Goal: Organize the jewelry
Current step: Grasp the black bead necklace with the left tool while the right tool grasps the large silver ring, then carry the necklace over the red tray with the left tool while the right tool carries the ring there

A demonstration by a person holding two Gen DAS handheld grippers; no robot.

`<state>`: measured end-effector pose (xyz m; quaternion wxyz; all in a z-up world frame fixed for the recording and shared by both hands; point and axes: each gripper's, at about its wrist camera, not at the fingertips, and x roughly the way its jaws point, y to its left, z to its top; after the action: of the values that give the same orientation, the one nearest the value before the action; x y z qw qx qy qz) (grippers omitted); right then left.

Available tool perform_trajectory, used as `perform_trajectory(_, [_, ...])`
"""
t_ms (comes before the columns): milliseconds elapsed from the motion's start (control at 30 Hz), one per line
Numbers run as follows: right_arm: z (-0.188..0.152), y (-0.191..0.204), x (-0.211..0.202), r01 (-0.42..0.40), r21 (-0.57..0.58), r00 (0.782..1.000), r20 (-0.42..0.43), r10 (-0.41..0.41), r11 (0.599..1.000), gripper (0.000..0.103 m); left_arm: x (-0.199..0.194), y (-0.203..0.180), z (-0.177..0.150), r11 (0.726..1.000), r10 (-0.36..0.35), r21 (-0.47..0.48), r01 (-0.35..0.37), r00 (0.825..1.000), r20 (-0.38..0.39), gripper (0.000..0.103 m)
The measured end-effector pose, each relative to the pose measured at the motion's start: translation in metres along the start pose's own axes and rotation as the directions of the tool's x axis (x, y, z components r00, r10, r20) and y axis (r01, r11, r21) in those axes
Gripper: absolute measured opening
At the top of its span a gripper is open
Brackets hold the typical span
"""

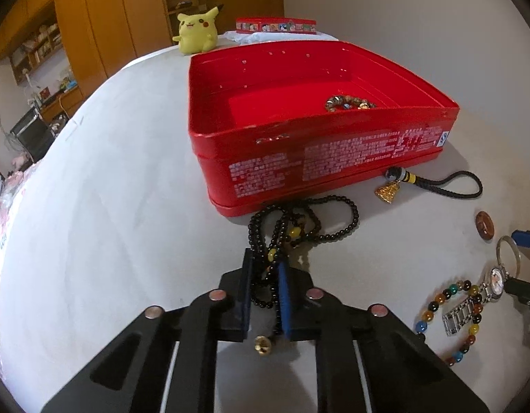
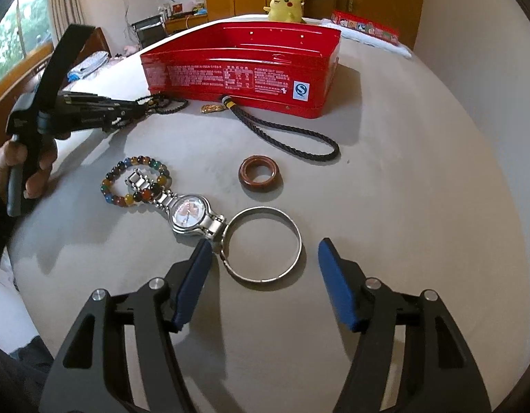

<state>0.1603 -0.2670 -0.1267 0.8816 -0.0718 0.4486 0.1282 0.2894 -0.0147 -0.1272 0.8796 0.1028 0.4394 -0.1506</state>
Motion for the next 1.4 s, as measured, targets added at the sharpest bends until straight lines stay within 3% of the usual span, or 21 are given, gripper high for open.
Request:
perform_trajectory(67, [0.001,-0.001,-0.001,-0.009,-0.004,1.0,-0.002,0.009,1.0,0.047,-0.002,0.003,-0.002,1.0,-0.004,-0.011,0.004,1.0,0.001,0.01])
perform_trajectory(733, [0.007,0.001,-0.03,-0.033,0.024,0.999,0.038,0.032,0.999,0.047,-0.046,0.009,-0.003,0.999,0.0,-0.038,0.003,0.997,0.073,0.006])
perform_trajectory(1400, [0.016,0.002,-0.063,-0.051,0.013,0.994,0.1,0.049,0.999,0.047,-0.129,-0.005,0.024,1.0,0.008,0.016,-0.012,0.975,0.22,0.006])
